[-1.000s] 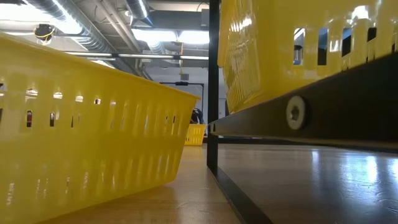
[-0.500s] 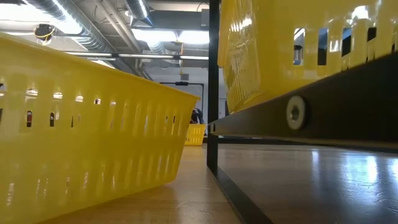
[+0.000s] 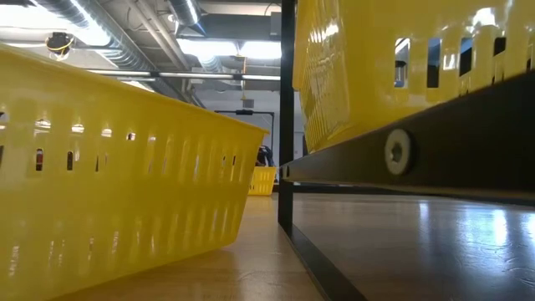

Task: Stack baskets on shelf by color
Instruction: Stack the bottom yellow bin on top of the yellow bin on the shelf

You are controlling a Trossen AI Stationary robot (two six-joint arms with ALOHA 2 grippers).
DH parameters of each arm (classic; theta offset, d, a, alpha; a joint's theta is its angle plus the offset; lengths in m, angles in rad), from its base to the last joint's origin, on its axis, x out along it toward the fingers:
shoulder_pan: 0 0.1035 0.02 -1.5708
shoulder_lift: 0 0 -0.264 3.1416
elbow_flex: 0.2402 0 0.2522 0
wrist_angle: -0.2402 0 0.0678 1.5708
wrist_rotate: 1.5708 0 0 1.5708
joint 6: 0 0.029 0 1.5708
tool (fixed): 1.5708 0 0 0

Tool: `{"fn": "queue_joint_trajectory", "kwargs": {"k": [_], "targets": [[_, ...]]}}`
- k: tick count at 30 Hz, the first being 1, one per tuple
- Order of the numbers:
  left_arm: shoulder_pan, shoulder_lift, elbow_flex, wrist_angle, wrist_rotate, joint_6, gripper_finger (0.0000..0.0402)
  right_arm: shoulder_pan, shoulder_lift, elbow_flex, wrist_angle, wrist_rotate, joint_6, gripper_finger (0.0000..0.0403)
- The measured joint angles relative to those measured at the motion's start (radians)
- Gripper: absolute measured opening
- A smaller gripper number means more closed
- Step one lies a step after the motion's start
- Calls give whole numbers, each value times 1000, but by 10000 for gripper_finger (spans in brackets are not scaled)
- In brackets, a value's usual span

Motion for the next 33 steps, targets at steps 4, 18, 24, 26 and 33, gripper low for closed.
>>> {"fn": "queue_joint_trajectory", "kwargs": {"k": [4, 18, 24, 26, 33], "targets": [[-43, 1, -90, 51, -7, 65, 47, 5, -61, -23, 0, 105, -29, 94], [-85, 1, -347, 453, 143, 83, 47, 6, -329, -311, -3, 151, 21, 94], [-158, 1, -466, 660, 262, 59, 47, 6, -382, -422, 12, 146, 32, 94], [-187, 1, -513, 725, 270, 55, 47, 6, -384, -432, 19, 131, 31, 94], [-280, 1, -644, 902, 231, 88, 47, 6, -385, -433, 45, 19, 25, 94]]}}
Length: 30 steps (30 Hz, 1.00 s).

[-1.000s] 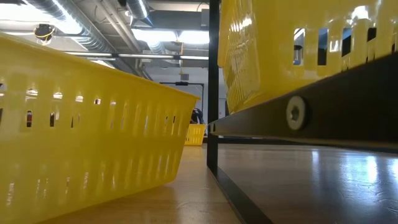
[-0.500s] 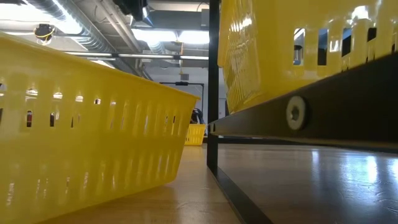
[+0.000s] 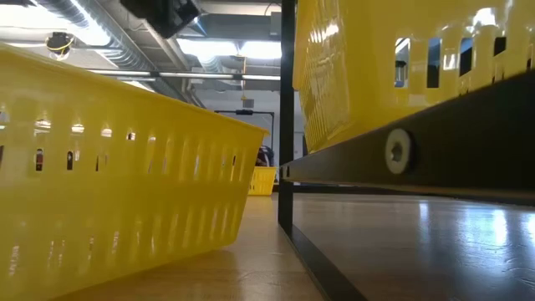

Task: Stack baskets on shelf by color
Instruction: Stack the bottom yellow bin on top of the yellow bin on the shelf

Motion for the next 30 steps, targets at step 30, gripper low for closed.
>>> {"fn": "queue_joint_trajectory", "kwargs": {"k": [30], "targets": [[-60, 197, -228, 492, 36, -102, 47, 0, 0, 0, 265, -213, -179, 94]]}}
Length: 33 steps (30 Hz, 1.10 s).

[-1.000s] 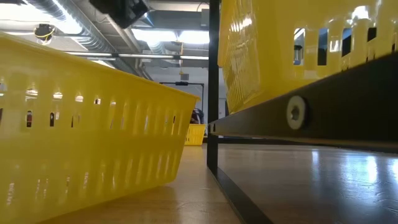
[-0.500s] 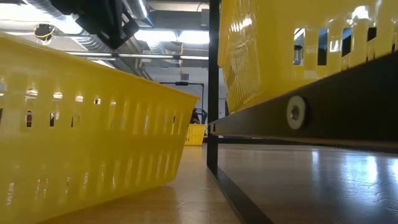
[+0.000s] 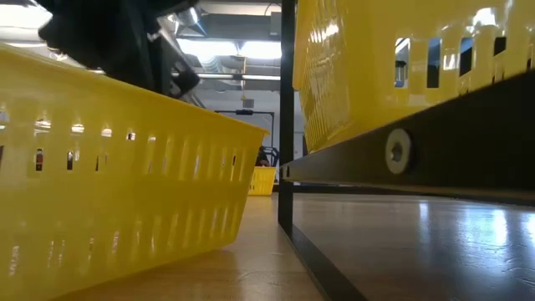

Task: Stack baskets on shelf by color
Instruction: Stack the bottom yellow bin on top of the yellow bin on the shelf

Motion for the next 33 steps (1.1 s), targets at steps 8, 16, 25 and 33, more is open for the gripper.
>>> {"fn": "queue_joint_trajectory", "kwargs": {"k": [8, 16, 25, 33], "targets": [[-4, 17, 0, -1, -48, 76, 47, 0, 0, 0, 0, 0, 0, 94], [-4, 17, 0, -13, -54, 77, 47, 0, 0, 0, 1, 0, 0, 94], [-4, 44, 0, -26, -44, 77, 47, 0, 0, 0, 1, 0, 0, 94], [-2, 65, 0, -35, -44, 77, 47, 0, 0, 0, 2, 0, 0, 94]]}}
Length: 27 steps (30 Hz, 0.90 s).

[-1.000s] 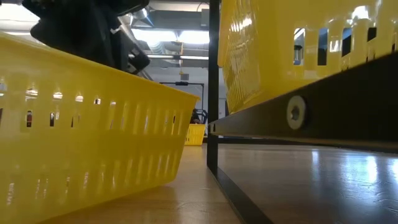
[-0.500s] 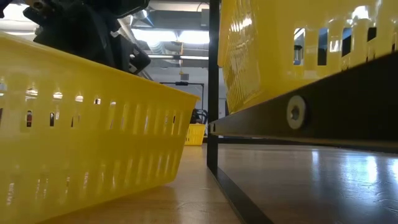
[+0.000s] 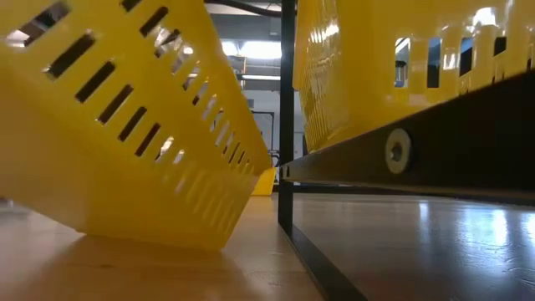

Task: Stack baskets on shelf by color
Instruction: Stack the bottom yellow bin on top of the yellow bin on the shelf

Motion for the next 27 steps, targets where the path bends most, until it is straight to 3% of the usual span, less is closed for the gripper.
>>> {"fn": "queue_joint_trajectory", "kwargs": {"k": [20, 27], "targets": [[6, -5, 29, -10, -1, 25, 47, 0, 0, 0, 5, 0, 0, 94], [6, 0, 29, -88, 27, 24, 47, 0, 0, 0, 5, 0, -1, 94]]}}
